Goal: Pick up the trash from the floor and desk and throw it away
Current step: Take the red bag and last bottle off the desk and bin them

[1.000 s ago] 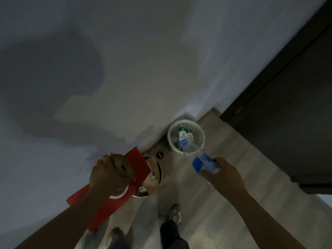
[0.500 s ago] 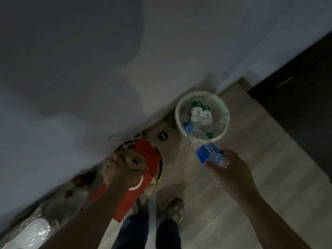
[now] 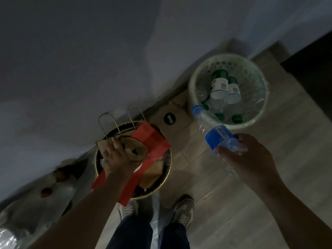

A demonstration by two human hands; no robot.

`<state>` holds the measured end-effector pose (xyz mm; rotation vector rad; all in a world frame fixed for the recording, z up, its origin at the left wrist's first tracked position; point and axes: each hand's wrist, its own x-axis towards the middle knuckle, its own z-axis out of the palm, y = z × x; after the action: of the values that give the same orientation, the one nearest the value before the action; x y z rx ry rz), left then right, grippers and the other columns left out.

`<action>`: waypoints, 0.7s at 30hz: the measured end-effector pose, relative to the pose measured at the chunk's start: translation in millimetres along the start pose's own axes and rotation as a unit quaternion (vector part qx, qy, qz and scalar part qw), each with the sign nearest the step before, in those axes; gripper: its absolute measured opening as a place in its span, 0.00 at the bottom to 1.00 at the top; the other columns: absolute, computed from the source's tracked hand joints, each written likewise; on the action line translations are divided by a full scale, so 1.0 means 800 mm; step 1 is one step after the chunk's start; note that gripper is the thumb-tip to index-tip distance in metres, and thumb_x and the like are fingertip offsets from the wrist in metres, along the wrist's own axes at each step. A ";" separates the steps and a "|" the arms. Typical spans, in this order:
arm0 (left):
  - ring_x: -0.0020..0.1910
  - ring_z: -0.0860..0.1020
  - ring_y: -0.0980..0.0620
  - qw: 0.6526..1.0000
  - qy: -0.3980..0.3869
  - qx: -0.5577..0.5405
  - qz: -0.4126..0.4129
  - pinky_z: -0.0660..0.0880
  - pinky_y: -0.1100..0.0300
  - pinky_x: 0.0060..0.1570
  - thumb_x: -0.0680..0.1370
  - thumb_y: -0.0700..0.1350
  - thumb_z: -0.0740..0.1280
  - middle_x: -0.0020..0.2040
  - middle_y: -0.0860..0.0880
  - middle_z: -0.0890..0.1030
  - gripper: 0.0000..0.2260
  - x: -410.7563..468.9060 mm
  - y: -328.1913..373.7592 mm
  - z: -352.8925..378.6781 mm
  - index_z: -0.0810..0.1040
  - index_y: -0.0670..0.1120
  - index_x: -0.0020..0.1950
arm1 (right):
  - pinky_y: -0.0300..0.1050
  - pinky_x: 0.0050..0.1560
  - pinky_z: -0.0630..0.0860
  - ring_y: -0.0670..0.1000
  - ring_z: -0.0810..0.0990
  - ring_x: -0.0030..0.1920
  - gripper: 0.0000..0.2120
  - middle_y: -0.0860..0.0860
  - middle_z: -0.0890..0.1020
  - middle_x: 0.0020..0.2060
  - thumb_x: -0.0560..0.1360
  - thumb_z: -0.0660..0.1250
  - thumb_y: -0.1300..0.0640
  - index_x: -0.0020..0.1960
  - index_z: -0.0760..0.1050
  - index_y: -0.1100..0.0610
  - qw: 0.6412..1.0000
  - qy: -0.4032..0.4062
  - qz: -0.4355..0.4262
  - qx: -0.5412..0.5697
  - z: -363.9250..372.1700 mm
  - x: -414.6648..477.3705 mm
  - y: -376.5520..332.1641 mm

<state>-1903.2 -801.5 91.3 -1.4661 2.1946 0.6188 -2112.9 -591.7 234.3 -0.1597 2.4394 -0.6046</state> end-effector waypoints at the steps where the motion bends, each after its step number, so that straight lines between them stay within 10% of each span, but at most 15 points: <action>1: 0.72 0.58 0.34 1.000 -0.009 0.005 0.008 0.64 0.40 0.67 0.63 0.66 0.74 0.75 0.37 0.52 0.57 0.002 -0.005 0.006 0.44 0.39 0.76 | 0.25 0.21 0.66 0.30 0.76 0.31 0.16 0.41 0.77 0.35 0.68 0.74 0.50 0.50 0.70 0.47 1.000 0.002 -0.002 0.009 0.003 0.004 0.001; 21: 0.72 0.56 0.38 0.987 -0.122 0.103 0.037 0.64 0.45 0.68 0.56 0.68 0.75 0.73 0.42 0.52 0.61 -0.046 0.035 -0.083 0.43 0.47 0.76 | 0.36 0.27 0.68 0.45 0.79 0.36 0.22 0.49 0.79 0.42 0.68 0.74 0.51 0.58 0.73 0.55 0.997 0.056 0.036 0.032 -0.046 0.012 -0.022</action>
<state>-1923.2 -803.0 169.7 -1.1455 2.0598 0.5456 -2142.8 -595.5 262.8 -0.0105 2.5170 -0.6757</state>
